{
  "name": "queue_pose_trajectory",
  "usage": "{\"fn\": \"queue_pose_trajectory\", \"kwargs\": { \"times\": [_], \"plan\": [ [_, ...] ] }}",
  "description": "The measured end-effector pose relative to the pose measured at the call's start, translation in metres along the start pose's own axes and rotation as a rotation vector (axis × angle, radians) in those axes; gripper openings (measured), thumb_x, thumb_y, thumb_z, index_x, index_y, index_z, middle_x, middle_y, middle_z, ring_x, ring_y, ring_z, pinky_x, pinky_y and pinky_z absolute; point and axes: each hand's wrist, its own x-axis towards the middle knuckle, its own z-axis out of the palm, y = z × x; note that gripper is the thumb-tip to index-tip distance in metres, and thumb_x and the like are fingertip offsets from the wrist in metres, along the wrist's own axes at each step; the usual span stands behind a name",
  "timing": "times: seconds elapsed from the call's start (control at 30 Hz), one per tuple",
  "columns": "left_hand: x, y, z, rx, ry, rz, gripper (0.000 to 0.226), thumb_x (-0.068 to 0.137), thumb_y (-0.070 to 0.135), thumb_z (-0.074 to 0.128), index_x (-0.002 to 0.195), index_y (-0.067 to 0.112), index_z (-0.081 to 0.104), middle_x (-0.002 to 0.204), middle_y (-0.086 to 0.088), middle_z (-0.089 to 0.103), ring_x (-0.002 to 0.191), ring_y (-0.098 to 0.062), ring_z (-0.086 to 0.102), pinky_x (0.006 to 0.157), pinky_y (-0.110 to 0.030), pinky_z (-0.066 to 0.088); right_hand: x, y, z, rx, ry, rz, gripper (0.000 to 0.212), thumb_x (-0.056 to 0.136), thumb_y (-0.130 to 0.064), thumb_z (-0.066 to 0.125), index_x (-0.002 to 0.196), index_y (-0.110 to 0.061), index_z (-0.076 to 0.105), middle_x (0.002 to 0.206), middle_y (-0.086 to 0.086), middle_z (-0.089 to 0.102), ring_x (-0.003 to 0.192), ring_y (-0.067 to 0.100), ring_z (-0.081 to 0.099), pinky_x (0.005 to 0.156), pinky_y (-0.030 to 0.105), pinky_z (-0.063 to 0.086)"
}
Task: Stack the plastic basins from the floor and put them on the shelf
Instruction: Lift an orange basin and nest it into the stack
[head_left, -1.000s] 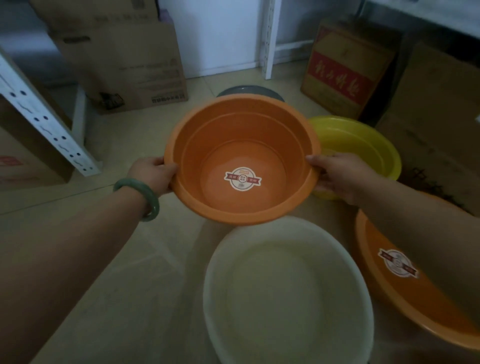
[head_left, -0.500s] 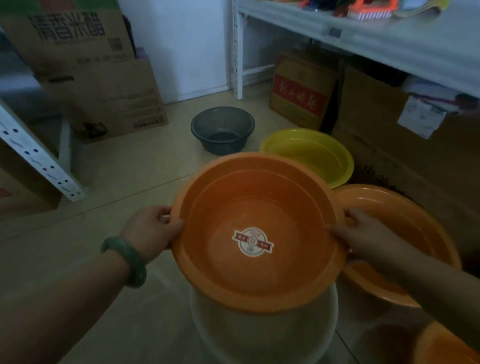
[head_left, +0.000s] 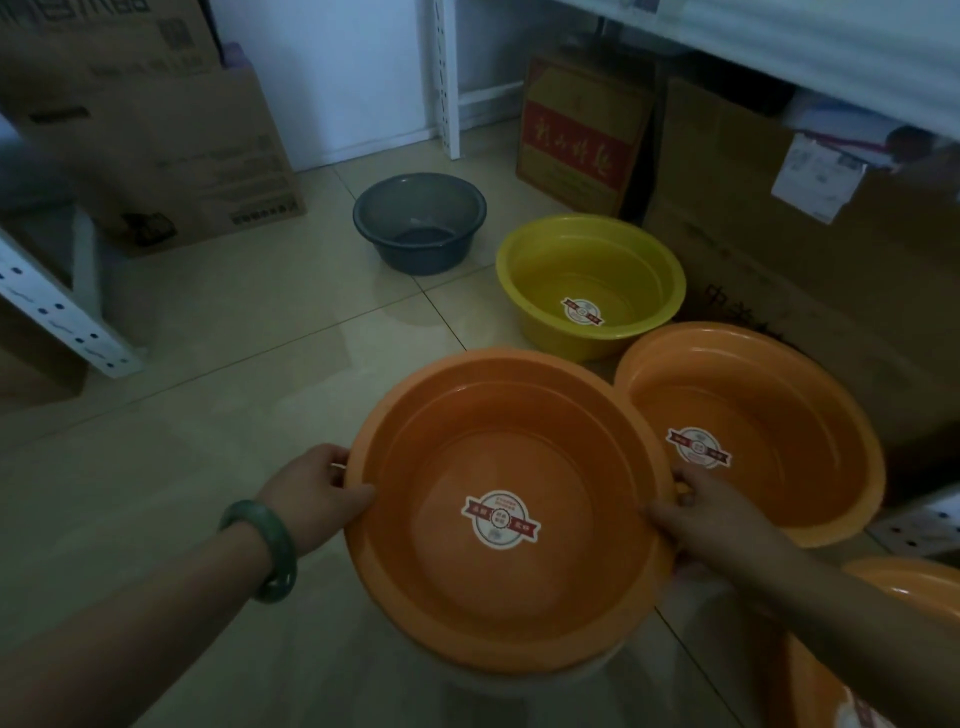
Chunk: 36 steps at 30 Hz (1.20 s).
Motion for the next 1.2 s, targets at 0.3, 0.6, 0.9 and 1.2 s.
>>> {"fn": "queue_pose_trajectory", "kwargs": {
  "times": [0.3, 0.6, 0.9, 1.2],
  "plan": [
    [0.012, -0.016, 0.024, 0.142, -0.043, 0.016, 0.047, 0.08, 0.028, 0.062, 0.125, 0.018, 0.053, 0.12, -0.003, 0.063, 0.099, -0.019, 0.059, 0.086, -0.03, 0.047, 0.008, 0.026, 0.009, -0.43, 0.03, -0.14, 0.039, 0.087, -0.04, 0.058, 0.123, -0.027, 0.05, 0.081, -0.02, 0.049, 0.073, -0.001, 0.052, 0.071, 0.02, 0.042],
    [0.022, -0.027, 0.035, 0.167, -0.075, -0.034, 0.058, 0.085, 0.029, 0.055, 0.139, 0.024, 0.036, 0.093, 0.0, 0.059, 0.08, -0.023, 0.066, 0.076, -0.035, 0.057, 0.023, 0.041, 0.023, -0.113, -0.073, -0.097, 0.064, 0.081, -0.026, 0.069, 0.139, -0.023, 0.042, 0.115, 0.005, 0.064, 0.094, 0.02, 0.067, 0.075, 0.037, 0.06],
    [0.041, -0.034, 0.019, 0.213, 0.048, -0.118, 0.054, 0.087, 0.029, 0.051, 0.139, 0.019, 0.038, 0.118, -0.014, 0.064, 0.088, -0.029, 0.062, 0.078, -0.035, 0.05, 0.032, 0.022, 0.053, 0.026, -0.087, -0.106, 0.073, 0.079, -0.03, 0.072, 0.143, -0.024, 0.037, 0.095, 0.006, 0.069, 0.081, 0.02, 0.071, 0.072, 0.035, 0.06],
    [0.046, -0.035, 0.017, 0.257, 0.074, -0.105, 0.056, 0.088, 0.025, 0.051, 0.141, 0.019, 0.033, 0.118, -0.014, 0.063, 0.082, -0.026, 0.059, 0.076, -0.035, 0.051, 0.033, 0.017, 0.05, -0.033, -0.048, -0.082, 0.08, 0.08, -0.036, 0.07, 0.148, -0.022, 0.029, 0.119, 0.011, 0.063, 0.09, 0.019, 0.069, 0.084, 0.037, 0.057]
  ]
}}
